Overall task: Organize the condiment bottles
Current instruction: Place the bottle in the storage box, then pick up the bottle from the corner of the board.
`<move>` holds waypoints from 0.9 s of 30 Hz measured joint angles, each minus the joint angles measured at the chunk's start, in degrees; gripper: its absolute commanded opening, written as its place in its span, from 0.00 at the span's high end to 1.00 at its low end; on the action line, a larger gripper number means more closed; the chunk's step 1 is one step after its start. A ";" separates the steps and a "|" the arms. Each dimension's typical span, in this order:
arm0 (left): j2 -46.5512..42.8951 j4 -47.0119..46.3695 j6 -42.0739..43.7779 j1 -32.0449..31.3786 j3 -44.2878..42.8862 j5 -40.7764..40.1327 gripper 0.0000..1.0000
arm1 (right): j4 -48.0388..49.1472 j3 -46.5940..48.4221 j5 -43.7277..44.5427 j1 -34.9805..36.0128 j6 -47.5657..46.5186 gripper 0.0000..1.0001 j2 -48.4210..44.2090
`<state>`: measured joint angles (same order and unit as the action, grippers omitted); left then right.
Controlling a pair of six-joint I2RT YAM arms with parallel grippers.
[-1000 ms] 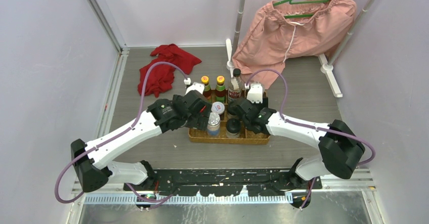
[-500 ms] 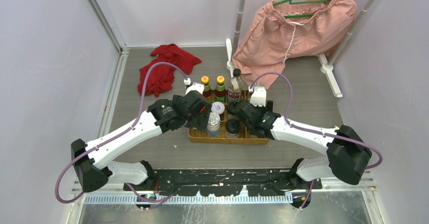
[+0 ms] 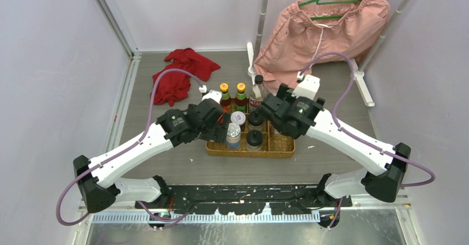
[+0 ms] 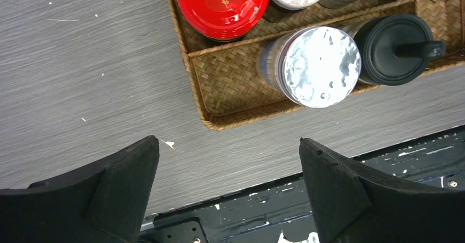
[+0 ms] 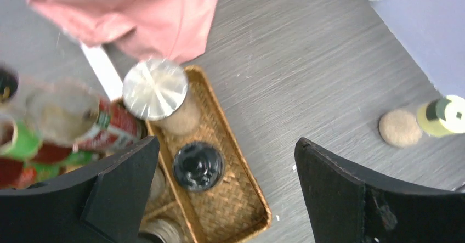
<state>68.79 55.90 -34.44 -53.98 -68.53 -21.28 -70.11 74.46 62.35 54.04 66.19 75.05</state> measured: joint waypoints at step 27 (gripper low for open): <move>-3.37 -0.39 1.90 0.00 -0.55 5.27 0.00 | 8.96 -10.38 -8.04 -42.66 -26.25 0.00 -22.38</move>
<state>65.43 55.51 -32.53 -53.98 -69.08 -16.01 -61.14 64.07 54.30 11.38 39.94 52.66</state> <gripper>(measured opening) 0.996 0.996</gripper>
